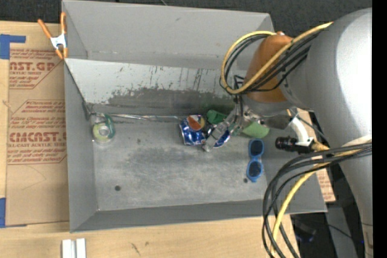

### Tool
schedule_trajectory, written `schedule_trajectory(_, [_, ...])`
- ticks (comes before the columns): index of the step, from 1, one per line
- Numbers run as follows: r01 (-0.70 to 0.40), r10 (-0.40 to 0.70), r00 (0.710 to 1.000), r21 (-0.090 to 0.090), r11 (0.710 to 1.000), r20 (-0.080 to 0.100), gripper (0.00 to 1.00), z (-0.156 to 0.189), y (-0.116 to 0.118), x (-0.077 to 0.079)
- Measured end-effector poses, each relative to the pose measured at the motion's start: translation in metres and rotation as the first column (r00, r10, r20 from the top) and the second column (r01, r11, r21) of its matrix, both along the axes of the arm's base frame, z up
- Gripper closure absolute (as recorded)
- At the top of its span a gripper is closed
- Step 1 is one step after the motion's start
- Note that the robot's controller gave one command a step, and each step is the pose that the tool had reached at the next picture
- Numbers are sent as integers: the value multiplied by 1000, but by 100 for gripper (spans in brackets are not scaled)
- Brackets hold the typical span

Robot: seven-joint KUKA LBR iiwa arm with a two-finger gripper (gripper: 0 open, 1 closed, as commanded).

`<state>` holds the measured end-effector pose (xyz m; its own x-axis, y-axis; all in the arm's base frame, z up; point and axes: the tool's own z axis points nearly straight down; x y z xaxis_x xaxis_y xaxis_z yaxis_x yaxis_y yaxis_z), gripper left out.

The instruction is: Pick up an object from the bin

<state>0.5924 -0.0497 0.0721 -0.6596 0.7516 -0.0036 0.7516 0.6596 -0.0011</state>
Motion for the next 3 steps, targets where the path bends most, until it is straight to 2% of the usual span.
schedule_trajectory(1, [0, 0, 1000, -3, 1000, -1, 0, 1, -1, 0])
schedule_trajectory(2, [-3, 3, 1000, 0, 1000, -5, 100, 1, 1, 0])
schedule_trajectory(3, [-5, 5, 1000, 3, 1000, 8, 100, 128, 1, 2])
